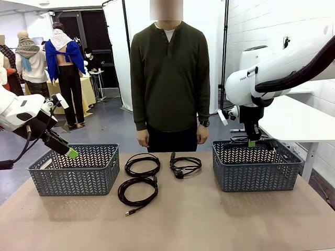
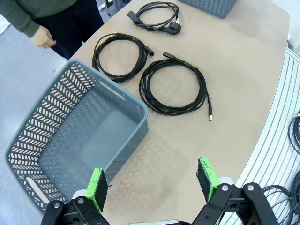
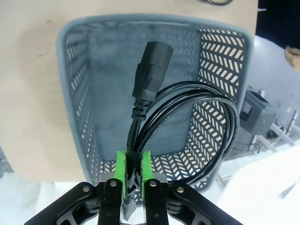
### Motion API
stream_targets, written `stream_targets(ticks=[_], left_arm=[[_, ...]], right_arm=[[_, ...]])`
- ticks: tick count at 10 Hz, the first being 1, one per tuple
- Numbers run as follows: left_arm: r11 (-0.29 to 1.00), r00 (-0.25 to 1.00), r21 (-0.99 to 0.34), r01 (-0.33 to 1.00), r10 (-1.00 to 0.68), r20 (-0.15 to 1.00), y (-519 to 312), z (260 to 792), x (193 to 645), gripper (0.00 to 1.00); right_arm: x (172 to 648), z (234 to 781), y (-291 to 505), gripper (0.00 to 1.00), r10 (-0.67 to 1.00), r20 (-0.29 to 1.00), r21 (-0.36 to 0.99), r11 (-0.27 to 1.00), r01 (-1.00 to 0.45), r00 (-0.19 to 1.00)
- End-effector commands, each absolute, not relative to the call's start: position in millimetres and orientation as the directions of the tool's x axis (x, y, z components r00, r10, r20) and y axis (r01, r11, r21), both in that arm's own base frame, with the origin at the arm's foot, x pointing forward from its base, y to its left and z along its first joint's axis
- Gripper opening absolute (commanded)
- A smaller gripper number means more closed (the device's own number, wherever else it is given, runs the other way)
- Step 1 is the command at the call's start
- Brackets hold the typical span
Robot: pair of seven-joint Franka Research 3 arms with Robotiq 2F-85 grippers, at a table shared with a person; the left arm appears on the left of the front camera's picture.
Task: Organize the cables according to human instructions.
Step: Pick up a bundle of cables and place it in the basket indicated by the human.
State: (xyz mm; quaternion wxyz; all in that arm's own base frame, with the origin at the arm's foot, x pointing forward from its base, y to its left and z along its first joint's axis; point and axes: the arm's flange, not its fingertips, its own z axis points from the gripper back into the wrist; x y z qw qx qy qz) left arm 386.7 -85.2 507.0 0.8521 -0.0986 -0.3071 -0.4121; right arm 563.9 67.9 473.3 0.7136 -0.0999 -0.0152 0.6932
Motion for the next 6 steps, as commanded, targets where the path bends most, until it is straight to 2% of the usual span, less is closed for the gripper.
stream_targets(ticks=[1, 6], left_arm=[[0.644, 0.473, 0.075, 0.762, -0.631, 0.615, -84.2, 506.0, 388.7, 1.0], [0.644, 0.473, 0.075, 0.762, -0.631, 0.615, -84.2, 506.0, 388.7, 1.0]], right_arm=[[568.7, 463.3, 54.2, 0.0, 0.994, -0.094, -0.161, -0.073, -0.984, -0.059], [582.1, 450.0, 47.5, 0.0, 0.99, -0.077, -0.145, -0.13, -0.981, -0.119]])
